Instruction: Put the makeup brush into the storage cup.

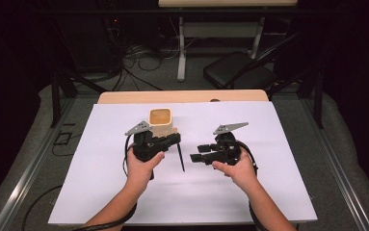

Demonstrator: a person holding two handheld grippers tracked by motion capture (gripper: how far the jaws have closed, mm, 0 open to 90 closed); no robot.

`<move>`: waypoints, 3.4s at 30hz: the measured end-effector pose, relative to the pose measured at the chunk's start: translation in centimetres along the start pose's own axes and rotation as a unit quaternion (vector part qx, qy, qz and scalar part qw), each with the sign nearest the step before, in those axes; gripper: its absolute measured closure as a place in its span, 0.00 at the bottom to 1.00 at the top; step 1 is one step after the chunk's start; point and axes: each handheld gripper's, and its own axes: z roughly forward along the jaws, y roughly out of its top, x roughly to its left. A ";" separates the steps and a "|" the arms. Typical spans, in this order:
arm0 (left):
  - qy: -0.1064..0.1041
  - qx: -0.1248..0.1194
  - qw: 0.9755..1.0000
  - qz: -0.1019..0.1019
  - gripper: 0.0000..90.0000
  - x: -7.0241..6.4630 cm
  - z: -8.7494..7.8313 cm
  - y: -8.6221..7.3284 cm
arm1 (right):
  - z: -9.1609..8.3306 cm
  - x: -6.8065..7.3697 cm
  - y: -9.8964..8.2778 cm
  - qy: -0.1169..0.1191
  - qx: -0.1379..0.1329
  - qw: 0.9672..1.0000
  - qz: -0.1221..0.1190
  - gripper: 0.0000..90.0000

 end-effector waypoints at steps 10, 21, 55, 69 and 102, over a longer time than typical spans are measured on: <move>0.030 0.001 0.999 0.033 0.93 -0.4 -0.3 0.4 | 0.0 0.0 0.0 -0.005 0.003 1.000 -0.002 0.46; 0.065 0.006 0.996 0.060 0.93 -0.7 -0.7 1.0 | -0.1 -0.1 0.0 -0.008 0.003 1.000 -0.002 0.45; 0.080 -0.002 0.996 0.044 0.93 0.6 -1.8 2.0 | -0.1 -0.2 -0.1 -0.009 -0.001 1.000 0.001 0.45; 0.100 -0.003 0.993 0.059 0.93 1.3 -2.9 4.7 | -0.2 -0.3 -0.1 -0.009 0.002 1.000 0.001 0.45; 0.110 0.033 0.991 0.063 0.93 2.2 -2.7 7.4 | -0.1 -0.6 -0.3 -0.010 0.001 1.000 0.007 0.45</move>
